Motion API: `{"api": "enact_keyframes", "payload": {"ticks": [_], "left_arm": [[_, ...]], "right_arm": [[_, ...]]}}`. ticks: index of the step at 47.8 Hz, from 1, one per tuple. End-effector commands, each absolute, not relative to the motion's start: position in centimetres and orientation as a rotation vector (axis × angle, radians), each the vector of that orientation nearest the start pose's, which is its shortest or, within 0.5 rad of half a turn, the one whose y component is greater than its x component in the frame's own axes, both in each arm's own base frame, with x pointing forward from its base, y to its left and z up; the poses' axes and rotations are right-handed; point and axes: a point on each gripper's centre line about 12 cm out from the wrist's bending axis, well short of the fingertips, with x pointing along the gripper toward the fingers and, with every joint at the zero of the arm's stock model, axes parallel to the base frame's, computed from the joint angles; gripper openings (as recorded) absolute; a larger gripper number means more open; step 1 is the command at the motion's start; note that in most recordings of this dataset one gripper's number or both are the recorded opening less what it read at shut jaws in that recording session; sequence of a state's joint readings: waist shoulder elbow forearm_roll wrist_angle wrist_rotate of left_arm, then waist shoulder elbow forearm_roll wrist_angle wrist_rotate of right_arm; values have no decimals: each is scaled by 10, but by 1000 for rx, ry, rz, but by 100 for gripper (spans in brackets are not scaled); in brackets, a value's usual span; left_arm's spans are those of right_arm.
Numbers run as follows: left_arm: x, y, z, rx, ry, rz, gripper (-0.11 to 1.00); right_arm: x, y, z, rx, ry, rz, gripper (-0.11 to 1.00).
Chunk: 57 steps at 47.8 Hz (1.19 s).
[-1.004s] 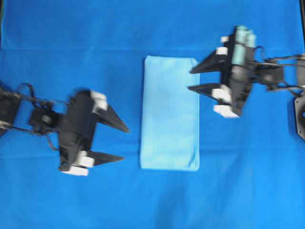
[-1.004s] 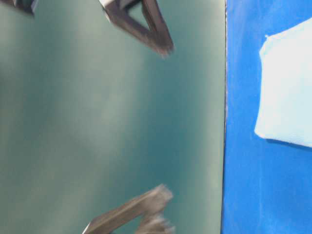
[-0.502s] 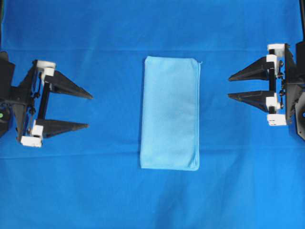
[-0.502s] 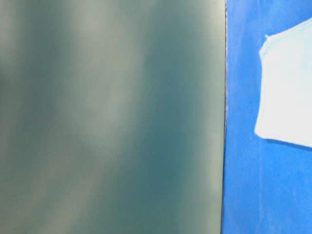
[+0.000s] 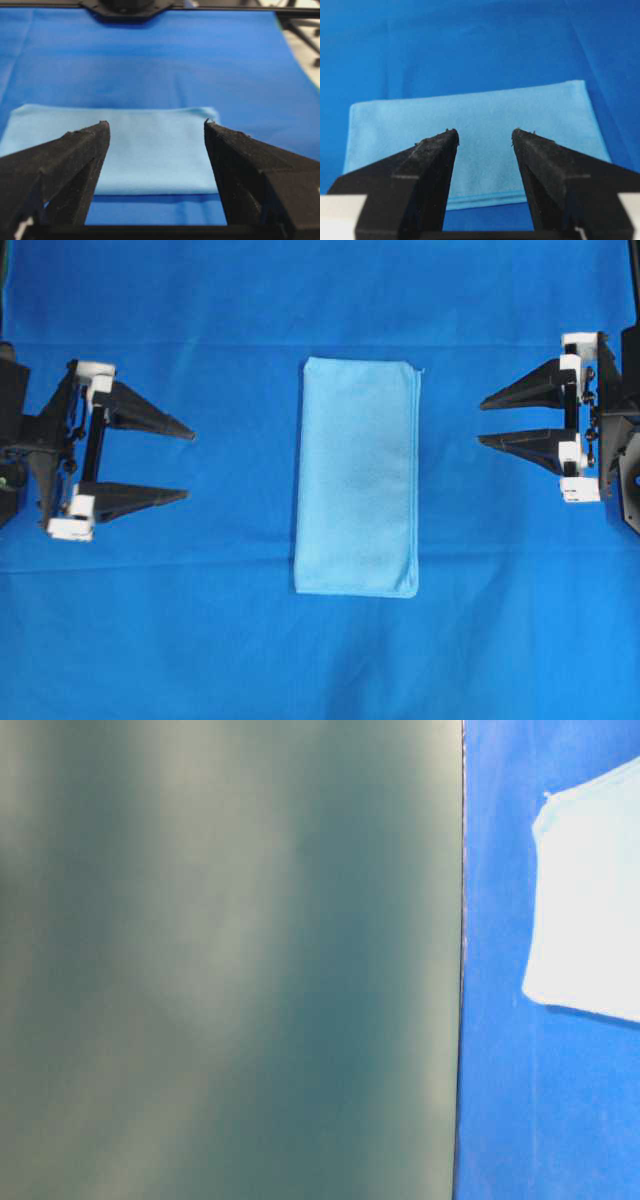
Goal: Fold the light blue towel.
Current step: 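Move both grippers to the top corners of the strip and grasp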
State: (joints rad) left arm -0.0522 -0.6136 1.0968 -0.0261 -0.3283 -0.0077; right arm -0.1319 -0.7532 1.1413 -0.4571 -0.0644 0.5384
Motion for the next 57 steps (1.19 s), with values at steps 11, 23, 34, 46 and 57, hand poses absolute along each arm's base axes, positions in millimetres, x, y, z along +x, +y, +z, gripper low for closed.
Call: {"api": "enact_keyframes", "payload": {"ticks": [11, 23, 34, 46, 57], "left_arm": [[316, 27, 235, -28, 243, 93, 73], [353, 78, 179, -63, 401, 225, 79], [372, 111, 136, -86, 470, 296, 83], [380, 137, 94, -109, 527, 352, 83], [388, 145, 77, -120, 552, 363, 82]], "right_arm": [[248, -75, 218, 174, 420, -297, 55], [277, -114, 174, 222, 605, -396, 57], [303, -130, 135, 253, 722, -408, 57], [313, -140, 107, 273, 794, -421, 57], [311, -145, 95, 281, 830, -432, 56]]}}
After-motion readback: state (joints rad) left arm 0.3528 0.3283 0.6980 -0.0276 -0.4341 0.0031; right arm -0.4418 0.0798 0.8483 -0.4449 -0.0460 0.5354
